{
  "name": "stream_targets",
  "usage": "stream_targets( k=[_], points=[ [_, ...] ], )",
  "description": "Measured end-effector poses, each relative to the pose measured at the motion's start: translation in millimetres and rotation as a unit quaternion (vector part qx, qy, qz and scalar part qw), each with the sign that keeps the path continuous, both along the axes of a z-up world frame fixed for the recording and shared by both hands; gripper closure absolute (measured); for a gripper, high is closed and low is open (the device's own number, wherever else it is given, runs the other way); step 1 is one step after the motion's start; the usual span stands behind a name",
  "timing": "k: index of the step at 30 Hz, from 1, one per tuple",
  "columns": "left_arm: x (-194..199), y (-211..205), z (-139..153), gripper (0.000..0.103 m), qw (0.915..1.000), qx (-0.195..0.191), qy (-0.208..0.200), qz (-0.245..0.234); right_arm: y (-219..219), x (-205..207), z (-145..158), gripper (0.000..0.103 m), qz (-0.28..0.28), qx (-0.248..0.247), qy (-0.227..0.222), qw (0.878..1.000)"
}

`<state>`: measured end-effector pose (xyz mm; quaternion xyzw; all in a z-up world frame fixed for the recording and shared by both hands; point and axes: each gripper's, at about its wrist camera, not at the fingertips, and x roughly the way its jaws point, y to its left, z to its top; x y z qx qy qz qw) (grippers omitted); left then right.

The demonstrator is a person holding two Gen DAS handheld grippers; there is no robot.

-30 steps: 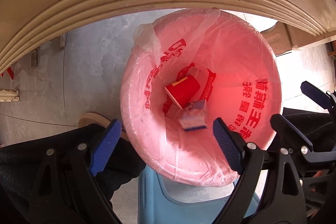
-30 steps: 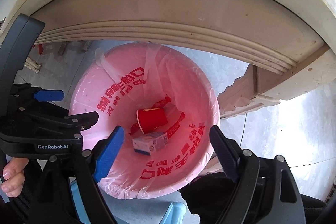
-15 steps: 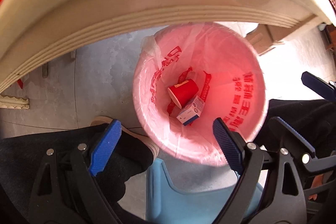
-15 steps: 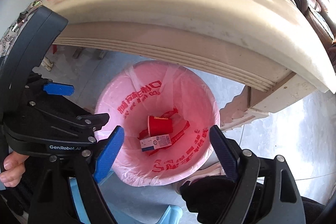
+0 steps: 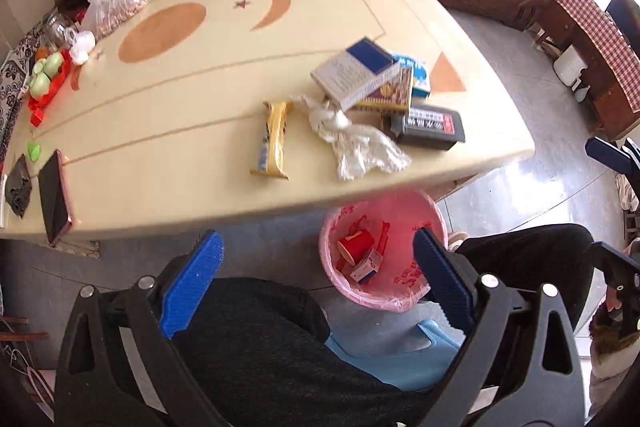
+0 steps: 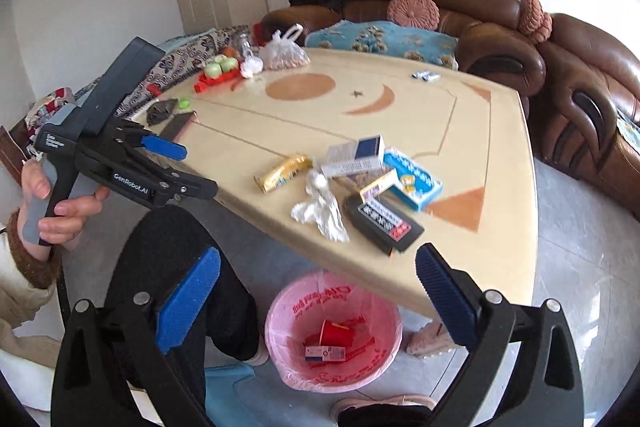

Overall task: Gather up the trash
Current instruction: 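Raise both tools from the bin back over the table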

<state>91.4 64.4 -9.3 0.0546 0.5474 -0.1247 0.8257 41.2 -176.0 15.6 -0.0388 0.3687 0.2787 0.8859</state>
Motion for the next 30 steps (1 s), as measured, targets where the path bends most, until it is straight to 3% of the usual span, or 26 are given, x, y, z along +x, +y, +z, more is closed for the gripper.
stream_targets(
  k=[6,12,21,30],
  points=[
    [25,9,55,0.007,0.9996,-0.015,0.008,-0.023,-9,23,70,0.007,0.031,0.013,-0.028,0.999],
    [44,13,82,0.007,0.9994,0.025,-0.013,-0.023,-21,49,105,0.007,0.019,0.003,-0.048,0.999],
    [79,4,63,0.007,0.9979,0.043,0.009,-0.048,-4,81,89,0.007,0.039,-0.039,-0.046,0.997],
    [102,-32,36,0.007,0.9874,0.085,0.015,-0.132,-1,122,62,0.007,0.055,-0.085,-0.016,0.995]
  ],
)
